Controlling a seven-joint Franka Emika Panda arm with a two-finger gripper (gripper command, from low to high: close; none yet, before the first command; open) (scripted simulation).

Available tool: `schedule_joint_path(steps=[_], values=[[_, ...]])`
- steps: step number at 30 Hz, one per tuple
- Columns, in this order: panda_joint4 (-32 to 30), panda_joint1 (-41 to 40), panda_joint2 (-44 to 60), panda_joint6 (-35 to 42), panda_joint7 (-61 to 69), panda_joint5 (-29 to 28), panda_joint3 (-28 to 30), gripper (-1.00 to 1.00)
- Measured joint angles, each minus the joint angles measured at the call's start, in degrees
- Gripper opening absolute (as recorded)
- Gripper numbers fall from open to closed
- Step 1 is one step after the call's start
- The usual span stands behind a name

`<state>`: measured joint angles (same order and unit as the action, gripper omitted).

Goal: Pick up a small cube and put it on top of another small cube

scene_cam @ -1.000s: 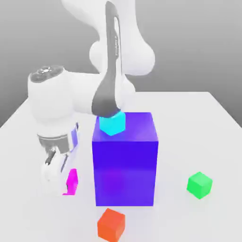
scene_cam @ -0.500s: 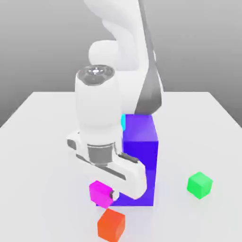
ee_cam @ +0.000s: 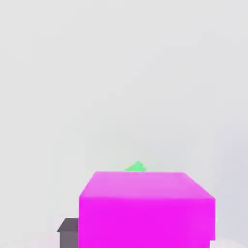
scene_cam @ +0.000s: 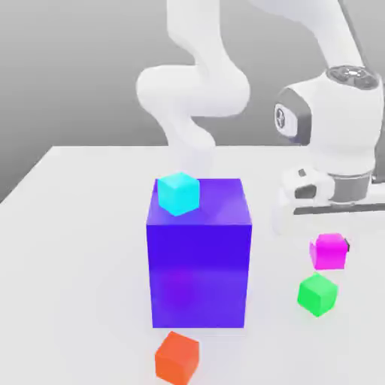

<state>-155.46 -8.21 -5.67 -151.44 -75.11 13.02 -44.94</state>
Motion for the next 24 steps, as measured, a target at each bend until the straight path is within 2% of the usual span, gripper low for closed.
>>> schedule_joint_path(steps=[4,12,21,22,24], values=[[-0.6,-0.7,0.8,-1.3,-5.0,-5.5,-1.8,-1.00],[0.2,-2.9,6.7,-5.1,-13.1,-16.7,-1.7,-1.00],[0.5,2.1,16.2,-10.9,-26.5,-35.3,7.0,-1.00],[0.5,3.0,17.0,-11.4,-27.6,-36.8,8.2,1.00],[0.5,3.0,17.0,-11.4,-27.6,-36.8,8.2,1.00]])
